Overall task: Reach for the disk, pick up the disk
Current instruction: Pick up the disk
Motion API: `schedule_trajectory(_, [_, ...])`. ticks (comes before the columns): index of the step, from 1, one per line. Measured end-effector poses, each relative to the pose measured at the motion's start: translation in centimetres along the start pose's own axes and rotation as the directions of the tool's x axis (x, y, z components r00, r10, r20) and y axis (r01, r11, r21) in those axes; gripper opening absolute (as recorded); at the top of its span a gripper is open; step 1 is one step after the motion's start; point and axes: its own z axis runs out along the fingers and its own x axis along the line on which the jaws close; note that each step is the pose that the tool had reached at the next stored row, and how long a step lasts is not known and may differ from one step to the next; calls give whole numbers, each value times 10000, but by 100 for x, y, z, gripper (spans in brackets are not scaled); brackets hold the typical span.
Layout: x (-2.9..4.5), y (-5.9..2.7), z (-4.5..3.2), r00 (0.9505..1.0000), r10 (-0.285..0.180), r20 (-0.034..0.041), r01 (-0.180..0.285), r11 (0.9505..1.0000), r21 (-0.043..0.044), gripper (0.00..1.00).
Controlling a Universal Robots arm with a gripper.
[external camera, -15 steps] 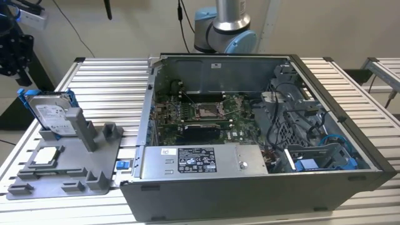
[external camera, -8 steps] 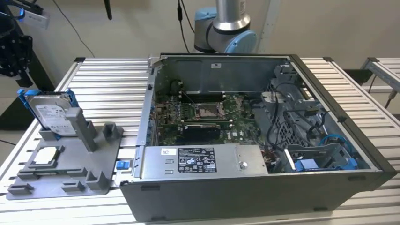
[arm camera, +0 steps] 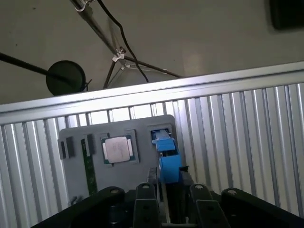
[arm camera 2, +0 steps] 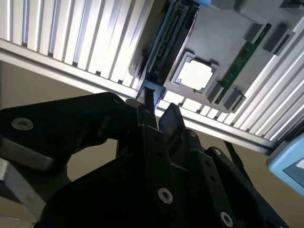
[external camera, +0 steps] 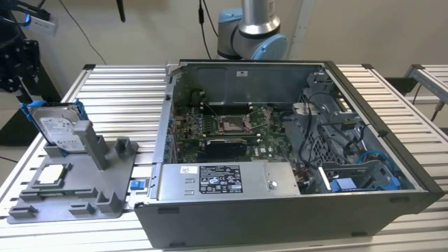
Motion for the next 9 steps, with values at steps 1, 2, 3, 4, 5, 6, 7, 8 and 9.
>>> schedule_trajectory(1, [-1,-1,17,10000,-12,-1,11,10000,-1,100])
schedule_trajectory(2, [-2,-1,36,10000,-48,-3,48,10000,-2,100])
schedule_trajectory(3, [-2,-2,55,10000,-97,-4,97,10000,-1,100])
schedule_trajectory(4, [-2,-3,73,9999,-146,-5,146,9999,-1,100])
schedule_trajectory(5, [-3,-5,91,9998,-201,-8,201,9998,0,100])
schedule_trajectory(6, [-4,-7,108,9997,-257,-9,257,9997,0,100])
schedule_trajectory(7, [-4,-10,127,9995,-328,-12,328,9995,0,100])
schedule_trajectory(8, [-5,-15,146,9992,-400,-14,400,9992,0,100])
schedule_trajectory(9, [-5,-19,164,9989,-468,-16,468,9989,0,100])
